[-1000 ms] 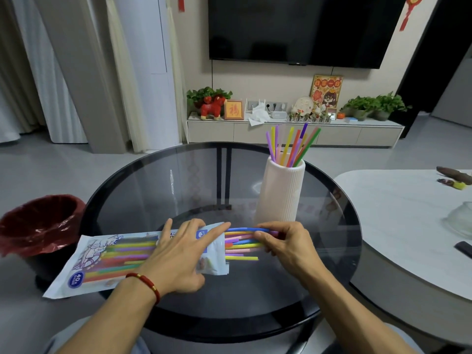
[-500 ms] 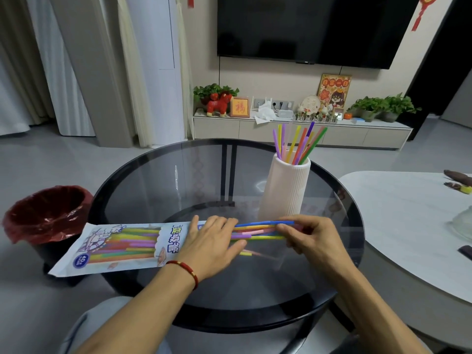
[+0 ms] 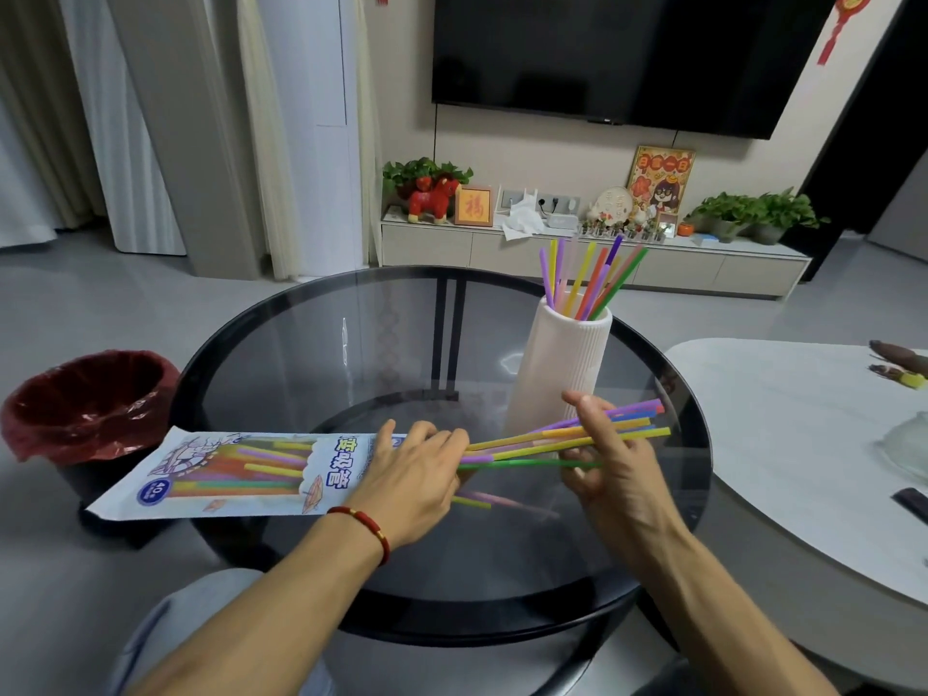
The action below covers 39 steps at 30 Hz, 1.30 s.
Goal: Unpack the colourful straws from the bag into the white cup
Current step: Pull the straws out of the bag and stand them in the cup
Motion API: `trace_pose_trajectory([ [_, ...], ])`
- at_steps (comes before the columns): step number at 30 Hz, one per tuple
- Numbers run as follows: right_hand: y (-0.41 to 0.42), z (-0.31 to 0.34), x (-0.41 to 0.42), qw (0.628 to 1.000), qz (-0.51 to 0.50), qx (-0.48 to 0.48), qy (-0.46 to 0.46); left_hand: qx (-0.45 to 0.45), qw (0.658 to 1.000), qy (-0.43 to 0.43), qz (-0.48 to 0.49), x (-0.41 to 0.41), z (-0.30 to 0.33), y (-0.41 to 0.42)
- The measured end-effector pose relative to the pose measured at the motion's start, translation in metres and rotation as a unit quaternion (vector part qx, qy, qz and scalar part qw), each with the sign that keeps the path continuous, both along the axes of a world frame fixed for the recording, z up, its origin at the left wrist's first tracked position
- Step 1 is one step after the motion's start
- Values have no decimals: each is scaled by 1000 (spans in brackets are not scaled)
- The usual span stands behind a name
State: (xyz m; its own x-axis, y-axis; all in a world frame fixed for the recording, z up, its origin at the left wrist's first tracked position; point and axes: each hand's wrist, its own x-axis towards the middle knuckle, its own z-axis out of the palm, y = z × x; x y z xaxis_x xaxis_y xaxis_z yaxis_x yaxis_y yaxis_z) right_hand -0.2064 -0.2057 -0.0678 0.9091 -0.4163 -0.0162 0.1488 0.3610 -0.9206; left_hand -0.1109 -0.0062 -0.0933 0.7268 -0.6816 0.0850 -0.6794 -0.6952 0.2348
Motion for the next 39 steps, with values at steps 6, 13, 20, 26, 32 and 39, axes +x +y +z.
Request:
trace_pose_trajectory([
  [6, 16, 10, 6, 998, 51, 26, -21, -29, 999, -3, 13, -1, 2, 0],
  [13, 41, -22, 12, 996, 35, -82, -7, -42, 999, 33, -3, -1, 2, -1],
  [20, 24, -10, 21, 977, -138, -149, 58, -53, 997, 52, -15, 0, -3, 4],
  [26, -31, 34, -6, 942, -224, -245, 48, -51, 998, 47, -7, 5, -7, 7],
  [32, -57, 82, -20, 902, -181, -389, 39, -3, 1000, 20, -6, 5, -9, 3],
  [39, -68, 119, -8, 803, -172, -570, 15, 12, 1000, 17, -14, 5, -12, 2],
])
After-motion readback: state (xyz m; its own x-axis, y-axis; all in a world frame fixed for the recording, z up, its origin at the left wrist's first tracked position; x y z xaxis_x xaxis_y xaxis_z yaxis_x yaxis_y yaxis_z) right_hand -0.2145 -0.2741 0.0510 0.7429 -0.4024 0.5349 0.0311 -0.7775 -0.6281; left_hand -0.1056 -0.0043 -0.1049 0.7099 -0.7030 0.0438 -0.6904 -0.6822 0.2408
